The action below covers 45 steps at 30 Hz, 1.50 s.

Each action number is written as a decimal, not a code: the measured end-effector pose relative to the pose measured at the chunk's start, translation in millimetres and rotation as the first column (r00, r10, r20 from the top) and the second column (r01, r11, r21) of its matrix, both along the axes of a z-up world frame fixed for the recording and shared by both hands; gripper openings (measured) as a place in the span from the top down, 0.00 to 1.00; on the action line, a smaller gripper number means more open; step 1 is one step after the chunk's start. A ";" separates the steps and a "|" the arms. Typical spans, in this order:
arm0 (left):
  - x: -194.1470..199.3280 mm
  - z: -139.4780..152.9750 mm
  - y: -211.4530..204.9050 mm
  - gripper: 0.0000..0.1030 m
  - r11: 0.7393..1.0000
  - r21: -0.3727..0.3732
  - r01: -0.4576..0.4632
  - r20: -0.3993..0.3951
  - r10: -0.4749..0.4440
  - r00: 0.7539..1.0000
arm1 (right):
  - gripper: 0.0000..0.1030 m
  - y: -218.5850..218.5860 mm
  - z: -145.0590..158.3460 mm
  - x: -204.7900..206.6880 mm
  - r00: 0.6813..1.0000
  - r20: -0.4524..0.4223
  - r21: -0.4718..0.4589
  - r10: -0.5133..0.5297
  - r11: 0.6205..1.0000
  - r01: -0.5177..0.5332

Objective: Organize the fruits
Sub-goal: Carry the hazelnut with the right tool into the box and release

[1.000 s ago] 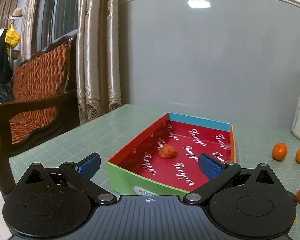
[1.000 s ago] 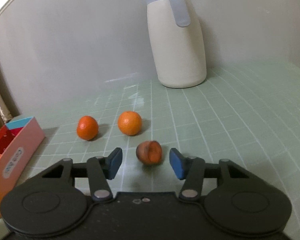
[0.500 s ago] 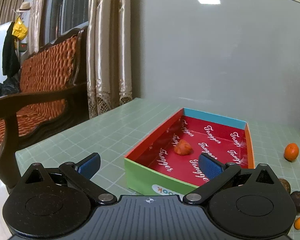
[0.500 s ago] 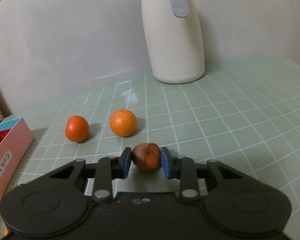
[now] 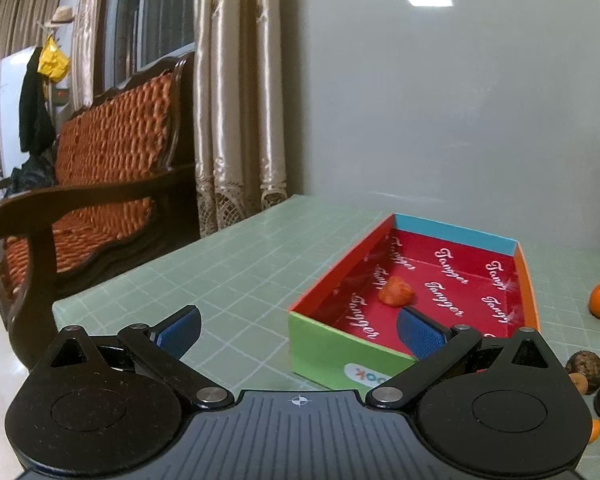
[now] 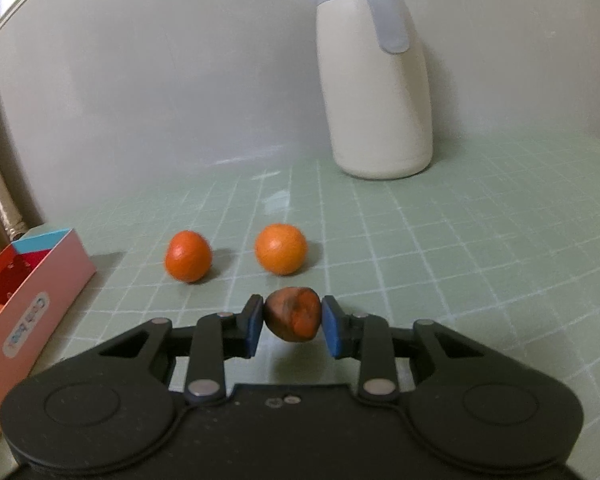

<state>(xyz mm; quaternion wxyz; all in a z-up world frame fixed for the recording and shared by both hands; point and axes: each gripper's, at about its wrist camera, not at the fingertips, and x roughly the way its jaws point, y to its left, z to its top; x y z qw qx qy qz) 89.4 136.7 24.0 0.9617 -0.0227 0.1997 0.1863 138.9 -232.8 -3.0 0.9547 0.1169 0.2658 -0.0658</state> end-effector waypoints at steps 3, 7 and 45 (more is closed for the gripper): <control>-1.8 0.4 7.7 0.00 1.000 -0.016 -0.015 -0.001 0.015 1.000 | 0.70 8.5 2.9 -3.0 1.000 -0.006 -0.005 0.022 1.000 -0.022; -7.2 1.1 20.5 0.00 0.999 -0.026 -0.039 0.007 0.040 0.999 | 0.70 28.1 17.7 -7.6 0.997 0.017 -0.013 0.076 0.997 -0.076; -20.1 -1.2 64.5 0.00 0.988 -0.094 -0.124 0.025 0.127 0.992 | 0.51 179.2 49.0 -25.4 0.860 0.102 0.000 0.500 0.864 -0.503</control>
